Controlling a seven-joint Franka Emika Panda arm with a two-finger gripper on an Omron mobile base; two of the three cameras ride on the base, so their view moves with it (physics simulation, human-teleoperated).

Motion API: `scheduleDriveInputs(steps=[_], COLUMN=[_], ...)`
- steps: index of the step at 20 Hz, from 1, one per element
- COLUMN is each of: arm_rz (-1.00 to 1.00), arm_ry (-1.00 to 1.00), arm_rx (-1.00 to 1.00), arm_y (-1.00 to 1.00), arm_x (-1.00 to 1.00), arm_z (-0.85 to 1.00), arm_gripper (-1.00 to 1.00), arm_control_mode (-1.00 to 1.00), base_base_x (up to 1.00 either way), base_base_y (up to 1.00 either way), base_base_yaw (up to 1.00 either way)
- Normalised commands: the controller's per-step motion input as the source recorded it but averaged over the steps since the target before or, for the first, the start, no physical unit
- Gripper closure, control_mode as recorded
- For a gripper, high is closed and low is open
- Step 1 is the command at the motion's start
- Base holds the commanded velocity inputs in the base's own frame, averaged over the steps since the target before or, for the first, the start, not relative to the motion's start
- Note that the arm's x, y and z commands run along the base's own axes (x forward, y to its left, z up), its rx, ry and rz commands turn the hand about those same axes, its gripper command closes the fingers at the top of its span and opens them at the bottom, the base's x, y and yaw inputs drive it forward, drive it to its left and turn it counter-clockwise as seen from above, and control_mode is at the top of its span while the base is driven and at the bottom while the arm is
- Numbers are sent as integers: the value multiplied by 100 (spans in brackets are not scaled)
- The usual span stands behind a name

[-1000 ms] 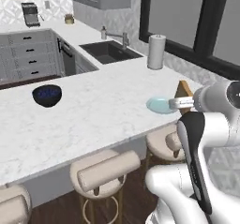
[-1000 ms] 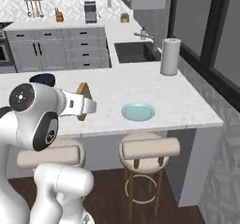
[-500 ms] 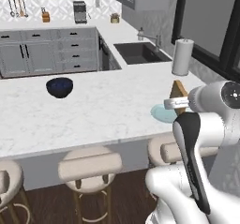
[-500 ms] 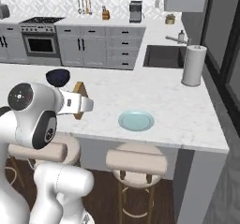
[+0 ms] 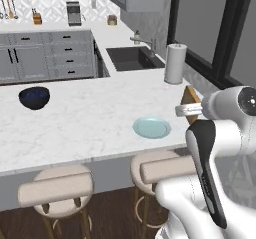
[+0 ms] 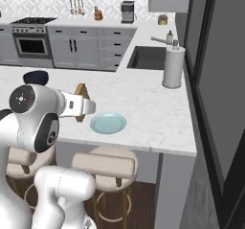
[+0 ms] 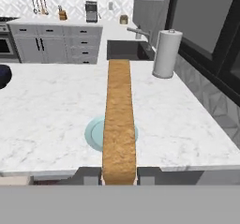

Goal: Start the toaster. Once the lever pops up, take the bread to the plate on the dining counter.

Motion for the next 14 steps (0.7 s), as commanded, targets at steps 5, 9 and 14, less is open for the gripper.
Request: scheduleDriveInputs(steps=[5, 9, 14], arm_rz=[0, 0, 0], arm_ry=[0, 0, 0], arm_rx=[0, 0, 0], arm_y=[0, 0, 0], arm_x=[0, 0, 0], arm_z=[0, 0, 0], arm_gripper=[100, 100, 100], arm_control_mode=[100, 100, 100], base_base_x=[73, 54, 6], base_base_y=[0, 0, -1], base_base_yaw=[13, 10, 2])
